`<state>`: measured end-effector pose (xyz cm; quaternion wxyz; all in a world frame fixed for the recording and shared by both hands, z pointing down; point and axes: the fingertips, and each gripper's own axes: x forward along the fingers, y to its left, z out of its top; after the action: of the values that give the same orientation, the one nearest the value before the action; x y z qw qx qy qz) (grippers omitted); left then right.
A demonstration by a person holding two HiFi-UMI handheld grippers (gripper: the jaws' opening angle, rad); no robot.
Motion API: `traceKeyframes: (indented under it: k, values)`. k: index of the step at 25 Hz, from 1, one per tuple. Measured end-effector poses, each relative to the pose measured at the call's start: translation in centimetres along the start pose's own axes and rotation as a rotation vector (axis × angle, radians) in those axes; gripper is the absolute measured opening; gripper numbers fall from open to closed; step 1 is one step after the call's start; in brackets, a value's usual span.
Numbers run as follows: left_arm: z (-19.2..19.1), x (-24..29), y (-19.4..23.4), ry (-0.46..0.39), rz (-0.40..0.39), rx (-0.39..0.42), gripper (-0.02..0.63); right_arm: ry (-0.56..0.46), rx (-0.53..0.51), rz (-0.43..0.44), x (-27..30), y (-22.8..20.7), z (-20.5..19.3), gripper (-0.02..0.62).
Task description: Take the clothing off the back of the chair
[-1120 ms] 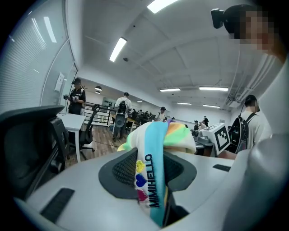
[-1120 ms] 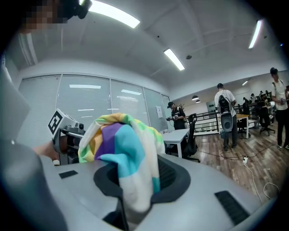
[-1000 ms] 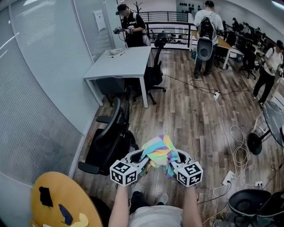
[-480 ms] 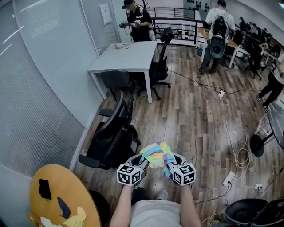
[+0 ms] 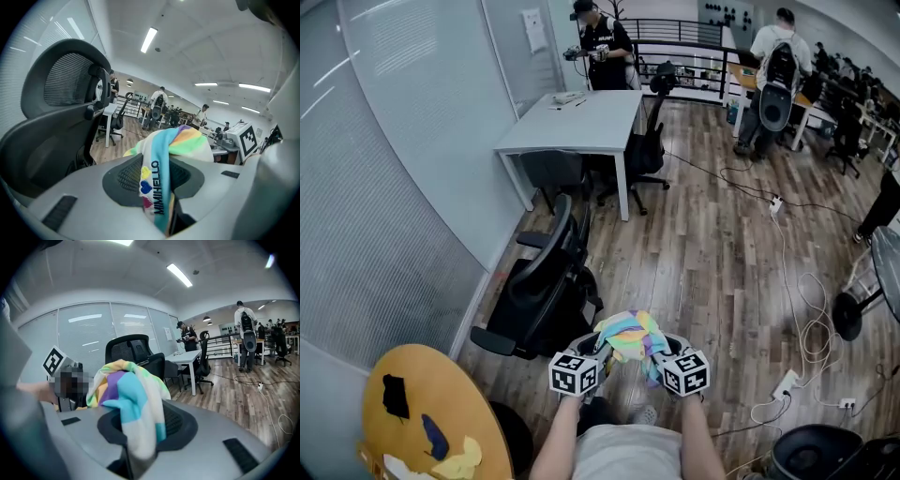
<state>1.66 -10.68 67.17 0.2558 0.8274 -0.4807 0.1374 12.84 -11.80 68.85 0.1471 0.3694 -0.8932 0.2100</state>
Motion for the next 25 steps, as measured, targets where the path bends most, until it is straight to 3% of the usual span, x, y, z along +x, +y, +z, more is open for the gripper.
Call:
traceKeyframes:
  k: [6, 25]
  values:
    - [1.3, -0.7, 0.4, -0.008, 0.023, 0.046, 0.137, -0.007, -0.028, 0.019, 0.0, 0.8, 0.8, 0.117]
    - [1.0, -1.3, -1.6, -0.033, -0.01, 0.057, 0.138, -0.025, -0.052, 0.004, -2.0, 0.7, 1.0, 0.106]
